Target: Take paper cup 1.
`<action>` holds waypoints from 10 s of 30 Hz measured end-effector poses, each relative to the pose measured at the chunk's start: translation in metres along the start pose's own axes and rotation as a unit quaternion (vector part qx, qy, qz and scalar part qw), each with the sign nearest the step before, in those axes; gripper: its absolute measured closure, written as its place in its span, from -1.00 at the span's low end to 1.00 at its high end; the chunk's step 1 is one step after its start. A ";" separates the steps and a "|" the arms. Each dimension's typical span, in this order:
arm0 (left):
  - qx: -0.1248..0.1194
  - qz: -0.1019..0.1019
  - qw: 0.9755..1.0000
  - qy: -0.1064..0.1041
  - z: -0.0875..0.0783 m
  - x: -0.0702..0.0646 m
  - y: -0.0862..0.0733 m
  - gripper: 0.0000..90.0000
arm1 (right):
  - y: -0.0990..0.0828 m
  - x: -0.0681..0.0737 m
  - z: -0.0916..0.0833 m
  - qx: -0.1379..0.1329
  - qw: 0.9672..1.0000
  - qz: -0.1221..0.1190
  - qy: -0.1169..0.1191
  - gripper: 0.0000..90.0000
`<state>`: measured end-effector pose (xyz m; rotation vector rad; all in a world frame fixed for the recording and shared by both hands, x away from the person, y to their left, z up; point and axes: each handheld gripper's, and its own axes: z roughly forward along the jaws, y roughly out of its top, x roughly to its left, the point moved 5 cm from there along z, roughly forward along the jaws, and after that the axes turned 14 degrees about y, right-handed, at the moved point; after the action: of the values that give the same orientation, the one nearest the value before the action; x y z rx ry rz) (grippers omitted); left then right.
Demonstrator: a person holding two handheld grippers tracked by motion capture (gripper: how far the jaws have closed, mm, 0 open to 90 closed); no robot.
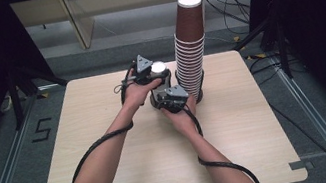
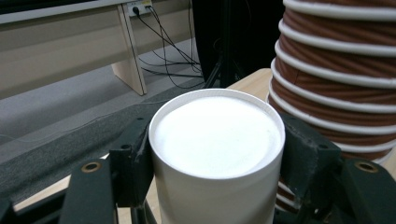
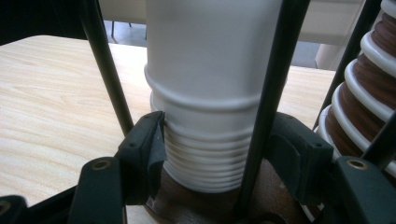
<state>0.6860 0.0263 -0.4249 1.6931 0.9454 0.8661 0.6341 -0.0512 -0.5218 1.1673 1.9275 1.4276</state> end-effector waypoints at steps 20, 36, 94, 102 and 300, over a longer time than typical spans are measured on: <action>-0.039 -0.015 0.999 0.005 -0.015 0.007 0.030 -0.24 | 0.000 -0.002 0.001 -0.008 1.000 -0.017 -0.003 -0.21; -0.059 -0.034 0.998 0.002 -0.026 0.010 0.046 -0.24 | 0.004 0.001 -0.008 -0.013 1.000 -0.018 -0.003 -0.36; 0.037 0.027 0.998 -0.050 -0.115 0.002 -0.004 -0.24 | 0.015 0.013 -0.107 -0.021 0.992 -0.061 0.106 -0.52; 0.080 0.071 0.992 -0.074 -0.119 -0.015 -0.019 -0.24 | 0.004 0.024 -0.116 -0.021 0.990 -0.037 0.136 -0.52; 0.167 0.027 0.968 -0.186 -0.096 -0.068 -0.058 -0.21 | -0.019 0.025 -0.116 0.152 0.700 -0.697 -0.037 -0.66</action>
<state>0.5607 0.0169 -0.4625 2.0872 0.8194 0.4101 0.5243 -0.0939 -0.4964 -0.3319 2.0873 0.1902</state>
